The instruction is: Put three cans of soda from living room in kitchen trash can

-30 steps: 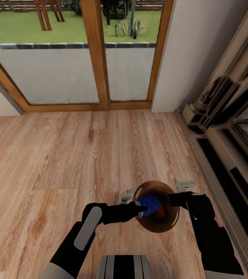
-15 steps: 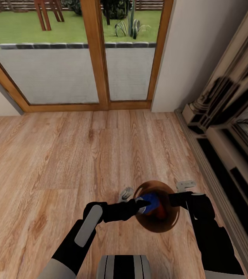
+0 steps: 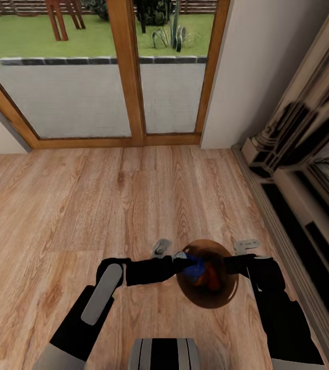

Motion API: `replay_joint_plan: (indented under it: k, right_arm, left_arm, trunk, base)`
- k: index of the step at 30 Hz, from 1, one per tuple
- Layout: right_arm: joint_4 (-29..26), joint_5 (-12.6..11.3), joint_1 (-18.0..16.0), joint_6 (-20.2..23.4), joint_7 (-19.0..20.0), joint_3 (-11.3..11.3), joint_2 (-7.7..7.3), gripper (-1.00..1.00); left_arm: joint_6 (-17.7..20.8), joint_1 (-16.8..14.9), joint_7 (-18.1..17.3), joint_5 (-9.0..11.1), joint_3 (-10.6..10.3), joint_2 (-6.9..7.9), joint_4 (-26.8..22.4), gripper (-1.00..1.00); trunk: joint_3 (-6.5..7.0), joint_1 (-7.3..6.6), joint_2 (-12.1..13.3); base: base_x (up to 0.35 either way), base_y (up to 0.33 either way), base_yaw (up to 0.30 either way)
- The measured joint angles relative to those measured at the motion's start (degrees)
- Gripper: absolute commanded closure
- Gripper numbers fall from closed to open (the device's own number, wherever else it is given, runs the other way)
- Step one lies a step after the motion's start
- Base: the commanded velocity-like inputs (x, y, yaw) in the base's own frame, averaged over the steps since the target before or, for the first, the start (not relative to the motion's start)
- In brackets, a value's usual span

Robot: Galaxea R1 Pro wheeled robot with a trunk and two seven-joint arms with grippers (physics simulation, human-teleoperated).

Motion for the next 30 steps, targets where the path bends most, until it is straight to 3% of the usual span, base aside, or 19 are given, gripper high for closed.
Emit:
replay_joint_plan:
  k: [1,2,3,4,6,9,12,15,16,17,19,20,21,24,28,30]
  right_arm:
    - [0.0,0.0,0.0,0.0,0.0,0.0,0.0,1.0]
    - [0.0,0.0,0.0,0.0,0.0,0.0,0.0,1.0]
    - [0.0,-0.1,0.0,0.0,0.0,0.0,0.0,1.0]
    - [0.0,-0.1,0.0,0.0,0.0,0.0,0.0,1.0]
    - [0.0,-0.2,0.0,0.0,0.0,0.0,0.02,1.0]
    - [0.0,-0.2,0.0,0.0,0.0,0.0,0.01,1.0]
    - [0.0,-0.1,0.0,0.0,0.0,0.0,0.01,1.0]
    - [0.0,-0.1,0.0,0.0,0.0,0.0,0.0,1.0]
    - [0.0,-0.1,0.0,0.0,0.0,0.0,0.0,1.0]
    - [0.0,0.4,0.0,-0.1,0.7,0.0,0.0,1.0]
    - [0.0,1.1,0.0,-0.2,3.2,0.0,-0.08,1.0]
    - [0.0,1.7,0.0,-0.4,5.8,-0.1,-0.19,1.0]
    - [0.0,0.7,0.0,-0.2,7.5,-0.2,-0.28,1.0]
    - [-0.1,-2.2,0.0,0.1,10.3,-0.3,-0.39,1.0]
    - [-0.1,1.4,-0.1,-0.5,11.0,-0.5,-0.45,1.0]
    - [-0.1,1.6,-0.2,-0.5,11.1,-0.5,-0.45,1.0]
  left_arm:
    - [0.3,0.0,-1.0,-0.1,0.0,2.93,-2.5,-1.0]
    - [0.5,0.0,-2.7,0.3,0.0,7.23,-5.3,-1.0]
    - [0.6,0.0,-6.5,2.0,0.0,12.47,-7.2,-1.0]
    - [0.6,0.0,-9.3,2.9,0.0,15.02,-7.7,-1.0]
    - [0.4,0.0,-16.7,3.9,0.0,19.27,-8.3,-1.0]
    - [-0.9,0.0,-24.2,4.2,0.0,23.49,-8.5,-1.0]
    - [-3.4,0.0,-28.0,4.2,0.0,28.09,-8.4,-1.0]
    - [-9.6,0.1,-32.9,4.2,0.0,35.24,-8.2,-1.0]
    - [-11.3,0.1,-33.9,4.1,0.0,36.54,-8.1,-1.0]
    - [-14.8,0.2,-34.8,2.7,0.0,37.85,-7.2,-1.0]
    - [-18.9,0.4,-35.6,-0.5,-0.3,38.25,-4.8,-1.0]
    - [-20.7,0.4,-35.8,-2.4,-1.1,37.76,-3.2,-1.0]
    - [-21.5,0.4,-35.9,-3.2,-2.0,37.17,-2.4,-1.0]
    - [-22.5,0.4,-35.9,-4.3,-3.7,35.76,-1.2,-1.0]
    - [-22.9,0.5,-35.5,-4.4,-4.2,35.34,-0.1,-1.0]
    - [-22.9,0.5,-35.5,-4.4,-4.3,35.31,0.3,-1.0]
  trunk:
    - [0.0,0.0,0.0]
    - [0.0,0.0,0.0]
    - [0.0,0.0,0.0]
    - [0.0,0.0,0.0]
    - [0.0,0.0,0.0]
    - [0.0,0.0,0.0]
    - [0.0,0.0,0.0]
    - [0.0,0.0,0.0]
    - [0.0,0.0,0.0]
    - [0.0,0.0,0.0]
    - [0.0,0.0,0.0]
    - [-0.01,0.01,0.0]
    - [-0.01,0.01,0.0]
    - [0.0,0.0,0.0]
    - [0.0,0.0,0.0]
    - [0.0,0.0,0.0]
  base:
    - [0.0,0.0,0.0]
    - [0.0,0.0,0.0]
    - [0.0,0.0,0.0]
    - [0.0,0.0,0.0]
    - [0.0,0.0,0.0]
    - [0.0,0.0,0.0]
    - [0.0,0.0,0.0]
    - [0.0,0.0,0.0]
    - [0.0,0.0,0.0]
    - [0.0,0.0,0.0]
    - [0.0,0.0,0.0]
    - [0.0,0.0,0.0]
    - [0.0,0.0,0.0]
    - [0.0,0.0,0.0]
    - [0.0,0.0,0.0]
    - [0.0,0.0,0.0]
